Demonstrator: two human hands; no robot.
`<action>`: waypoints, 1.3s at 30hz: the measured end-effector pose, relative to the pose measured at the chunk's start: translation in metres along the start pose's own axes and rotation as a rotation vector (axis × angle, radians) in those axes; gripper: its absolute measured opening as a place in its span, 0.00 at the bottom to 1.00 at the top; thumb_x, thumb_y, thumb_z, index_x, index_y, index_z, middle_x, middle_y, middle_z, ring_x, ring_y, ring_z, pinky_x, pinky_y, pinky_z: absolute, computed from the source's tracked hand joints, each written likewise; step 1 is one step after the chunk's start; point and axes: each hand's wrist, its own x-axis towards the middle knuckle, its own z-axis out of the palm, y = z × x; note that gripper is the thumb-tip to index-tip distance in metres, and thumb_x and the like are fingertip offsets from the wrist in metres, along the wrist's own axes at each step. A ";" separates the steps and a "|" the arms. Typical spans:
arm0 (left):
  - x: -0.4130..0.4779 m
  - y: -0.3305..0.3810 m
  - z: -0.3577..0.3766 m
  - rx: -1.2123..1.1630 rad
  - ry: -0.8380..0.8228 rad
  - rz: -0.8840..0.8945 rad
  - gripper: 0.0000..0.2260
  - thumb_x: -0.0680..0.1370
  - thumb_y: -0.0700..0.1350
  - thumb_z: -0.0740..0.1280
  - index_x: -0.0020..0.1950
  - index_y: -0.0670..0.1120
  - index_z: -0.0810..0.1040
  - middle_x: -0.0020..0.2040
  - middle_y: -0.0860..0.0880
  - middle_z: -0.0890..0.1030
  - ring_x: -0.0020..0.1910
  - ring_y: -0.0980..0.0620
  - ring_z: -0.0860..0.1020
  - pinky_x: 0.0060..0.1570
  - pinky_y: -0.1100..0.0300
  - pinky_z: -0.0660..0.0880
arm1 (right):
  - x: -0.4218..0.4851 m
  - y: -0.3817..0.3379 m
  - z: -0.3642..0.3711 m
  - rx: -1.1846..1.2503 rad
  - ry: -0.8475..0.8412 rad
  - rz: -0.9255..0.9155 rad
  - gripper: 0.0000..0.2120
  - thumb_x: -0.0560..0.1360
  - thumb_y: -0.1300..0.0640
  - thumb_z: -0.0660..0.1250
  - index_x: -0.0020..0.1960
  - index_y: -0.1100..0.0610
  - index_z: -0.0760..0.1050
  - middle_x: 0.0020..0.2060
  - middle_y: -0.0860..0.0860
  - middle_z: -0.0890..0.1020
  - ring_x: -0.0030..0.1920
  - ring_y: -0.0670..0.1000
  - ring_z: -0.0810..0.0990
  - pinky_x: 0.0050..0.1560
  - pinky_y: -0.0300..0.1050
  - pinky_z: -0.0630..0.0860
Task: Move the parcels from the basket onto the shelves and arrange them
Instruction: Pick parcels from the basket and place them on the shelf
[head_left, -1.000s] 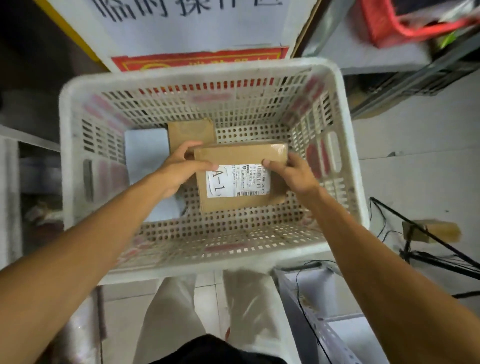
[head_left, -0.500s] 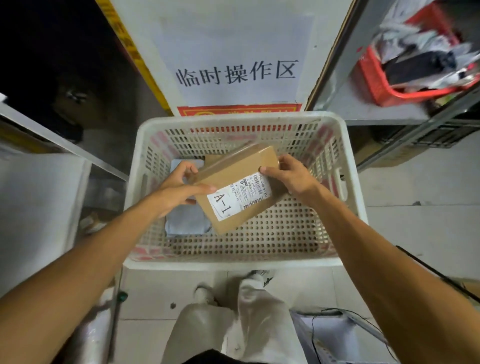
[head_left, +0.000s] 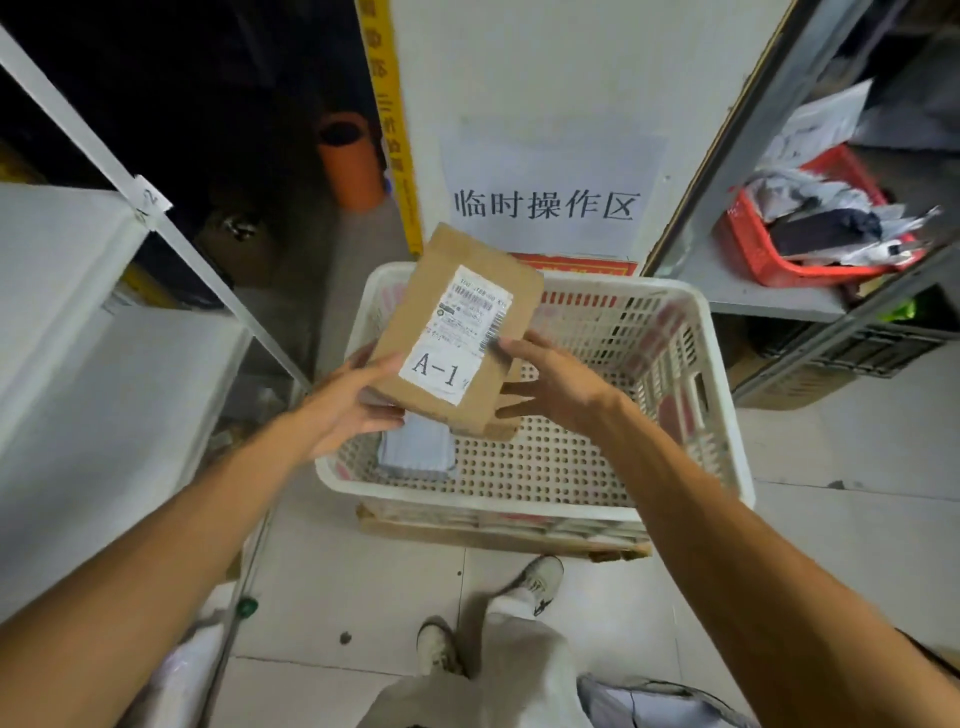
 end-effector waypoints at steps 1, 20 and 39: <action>-0.009 0.005 -0.002 -0.024 0.003 0.004 0.44 0.61 0.58 0.78 0.72 0.52 0.64 0.62 0.44 0.76 0.56 0.38 0.80 0.59 0.38 0.73 | -0.005 -0.007 0.010 0.007 -0.038 -0.023 0.26 0.78 0.53 0.66 0.74 0.44 0.63 0.66 0.55 0.75 0.60 0.66 0.78 0.56 0.66 0.78; -0.154 0.123 -0.050 0.250 0.288 0.689 0.37 0.65 0.48 0.75 0.72 0.58 0.65 0.63 0.54 0.78 0.62 0.55 0.76 0.58 0.54 0.76 | -0.035 -0.120 0.133 -0.163 -0.224 -0.579 0.25 0.80 0.57 0.64 0.74 0.45 0.64 0.62 0.49 0.80 0.59 0.51 0.81 0.51 0.49 0.81; -0.372 0.092 -0.102 0.065 1.188 0.847 0.29 0.68 0.41 0.70 0.69 0.48 0.71 0.60 0.42 0.80 0.56 0.43 0.80 0.54 0.48 0.78 | -0.045 -0.125 0.377 -0.281 -0.832 -0.740 0.33 0.72 0.58 0.74 0.72 0.41 0.64 0.64 0.44 0.78 0.63 0.45 0.77 0.64 0.56 0.75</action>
